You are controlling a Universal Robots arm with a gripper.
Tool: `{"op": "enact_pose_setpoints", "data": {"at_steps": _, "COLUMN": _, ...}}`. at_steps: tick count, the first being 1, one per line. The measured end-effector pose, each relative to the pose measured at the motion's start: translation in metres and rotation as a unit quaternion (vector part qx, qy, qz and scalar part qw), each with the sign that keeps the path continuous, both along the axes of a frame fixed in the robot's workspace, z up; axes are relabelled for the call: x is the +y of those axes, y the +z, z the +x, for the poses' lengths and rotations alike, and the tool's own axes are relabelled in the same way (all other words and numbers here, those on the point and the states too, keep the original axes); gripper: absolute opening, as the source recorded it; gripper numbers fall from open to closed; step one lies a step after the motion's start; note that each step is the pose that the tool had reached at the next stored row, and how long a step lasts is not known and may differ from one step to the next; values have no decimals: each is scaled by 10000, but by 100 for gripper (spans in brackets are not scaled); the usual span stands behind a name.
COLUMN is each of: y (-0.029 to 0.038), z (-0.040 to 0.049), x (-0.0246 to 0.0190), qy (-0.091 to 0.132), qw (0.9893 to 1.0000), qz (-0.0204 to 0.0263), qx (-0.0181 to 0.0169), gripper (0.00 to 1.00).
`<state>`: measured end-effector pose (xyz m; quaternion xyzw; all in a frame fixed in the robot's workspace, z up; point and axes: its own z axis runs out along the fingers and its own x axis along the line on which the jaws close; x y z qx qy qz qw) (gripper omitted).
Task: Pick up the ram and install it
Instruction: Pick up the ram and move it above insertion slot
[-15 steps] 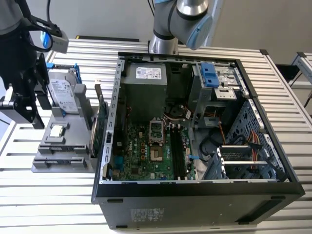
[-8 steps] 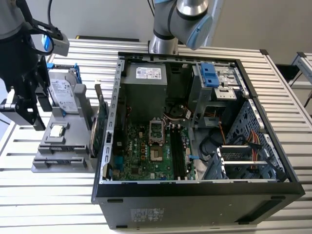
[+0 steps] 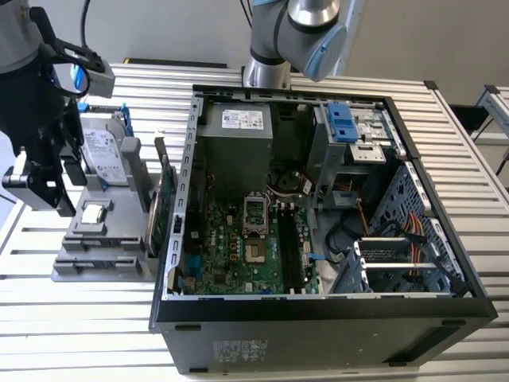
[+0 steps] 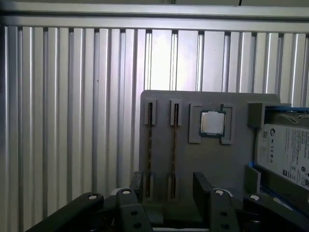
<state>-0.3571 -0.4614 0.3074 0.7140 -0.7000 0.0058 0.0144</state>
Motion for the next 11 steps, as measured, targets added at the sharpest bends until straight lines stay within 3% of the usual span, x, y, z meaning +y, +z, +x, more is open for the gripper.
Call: {"op": "enact_pose_setpoints", "data": {"at_steps": 11, "y": -88, "z": 10, "x": -5, "qy": 0, "qw": 10000, "qz": 0, "qx": 0, "gripper": 100}}
